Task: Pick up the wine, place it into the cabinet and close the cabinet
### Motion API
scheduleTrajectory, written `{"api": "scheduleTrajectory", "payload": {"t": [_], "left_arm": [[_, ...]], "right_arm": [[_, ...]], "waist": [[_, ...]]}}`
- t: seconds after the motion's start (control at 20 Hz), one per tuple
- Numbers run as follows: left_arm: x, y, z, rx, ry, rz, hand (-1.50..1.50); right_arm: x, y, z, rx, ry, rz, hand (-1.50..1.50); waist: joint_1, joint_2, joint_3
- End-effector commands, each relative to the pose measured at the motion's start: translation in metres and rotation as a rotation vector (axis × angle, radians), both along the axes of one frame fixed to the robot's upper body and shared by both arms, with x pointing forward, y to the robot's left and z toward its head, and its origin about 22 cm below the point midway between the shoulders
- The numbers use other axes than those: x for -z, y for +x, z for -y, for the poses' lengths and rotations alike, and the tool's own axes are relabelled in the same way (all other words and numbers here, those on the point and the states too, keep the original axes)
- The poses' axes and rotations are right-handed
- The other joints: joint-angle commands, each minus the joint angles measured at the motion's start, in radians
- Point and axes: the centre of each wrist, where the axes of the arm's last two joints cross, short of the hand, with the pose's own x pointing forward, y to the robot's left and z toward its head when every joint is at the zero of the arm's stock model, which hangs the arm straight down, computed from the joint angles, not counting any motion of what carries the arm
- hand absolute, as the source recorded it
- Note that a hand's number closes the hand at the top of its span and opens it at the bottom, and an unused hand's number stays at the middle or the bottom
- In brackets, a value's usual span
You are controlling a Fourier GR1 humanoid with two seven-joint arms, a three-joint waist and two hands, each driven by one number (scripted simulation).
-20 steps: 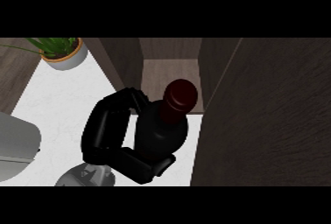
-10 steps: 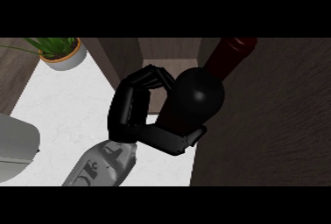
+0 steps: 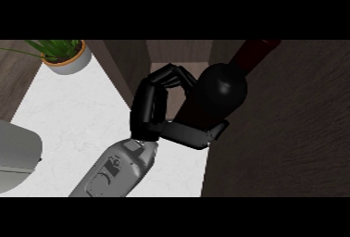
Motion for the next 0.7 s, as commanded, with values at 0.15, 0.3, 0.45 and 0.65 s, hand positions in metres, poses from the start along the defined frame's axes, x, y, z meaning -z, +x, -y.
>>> {"api": "scheduleTrajectory", "payload": {"t": [0.15,0.3,0.45,0.65], "left_arm": [[0.042,0.007,-0.006,-0.032,-0.055,-0.051,1.5],[0.037,0.01,-0.003,-0.032,-0.079,-0.048,1.5],[0.049,0.011,-0.007,-0.035,-0.073,-0.046,1.5],[0.061,0.026,-0.004,-0.047,-0.007,-0.051,1.5]], "right_arm": [[-0.021,-0.035,0.009,-0.039,0.01,0.058,-1.5],[-0.02,-0.027,-0.003,-0.042,0.048,0.042,-1.5],[-0.02,-0.013,-0.007,-0.04,0.052,0.046,-1.5],[-0.016,-0.018,-0.004,-0.04,0.031,0.056,-1.5]], "waist": [[-0.007,0.001,0.0],[0.0,0.001,-0.001],[0.005,0.001,-0.001],[0.001,0.002,0.0]]}}
